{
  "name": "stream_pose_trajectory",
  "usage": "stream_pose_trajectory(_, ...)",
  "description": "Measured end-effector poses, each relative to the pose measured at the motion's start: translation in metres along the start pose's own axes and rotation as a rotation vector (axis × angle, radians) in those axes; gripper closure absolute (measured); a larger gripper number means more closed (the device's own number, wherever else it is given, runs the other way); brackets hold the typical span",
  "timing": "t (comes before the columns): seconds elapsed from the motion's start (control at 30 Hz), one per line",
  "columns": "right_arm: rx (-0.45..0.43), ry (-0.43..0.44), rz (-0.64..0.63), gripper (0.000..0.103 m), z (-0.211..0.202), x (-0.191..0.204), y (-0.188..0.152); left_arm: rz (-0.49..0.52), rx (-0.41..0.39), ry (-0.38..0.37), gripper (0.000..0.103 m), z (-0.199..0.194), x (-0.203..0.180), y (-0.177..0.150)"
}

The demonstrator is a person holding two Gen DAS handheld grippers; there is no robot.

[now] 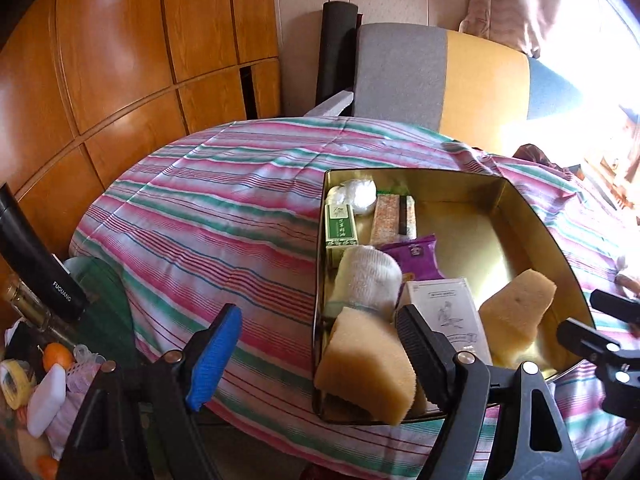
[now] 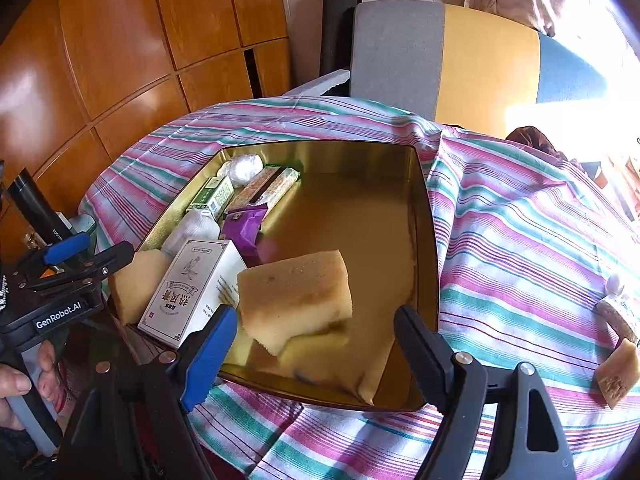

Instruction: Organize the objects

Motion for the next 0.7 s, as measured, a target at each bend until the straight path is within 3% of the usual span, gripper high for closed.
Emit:
stream_pose_trajectory(0.37,-0.022,-0.010,-0.012,0.021,-0.009,0.005,-0.001,0.001,-0.066,-0.039,0.019,-0.025,-0.011,0.011)
stream_pose_trajectory(0.7,-0.028,-0.016,0.019,0.021,-0.014,-0.011,-0.002,0.036,-0.073,-0.064,0.018,-0.029,-0.024,0.013)
Point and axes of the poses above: each gripper's, at about its wrist camera, not at the fingertips, and z roughly the way its jaws point, x to its left, y to its top, the point moved 2 cm from there along z, roughly the way its jaws point, and after that the axes turned 13 degrees about -y, right-handed, at the moved point
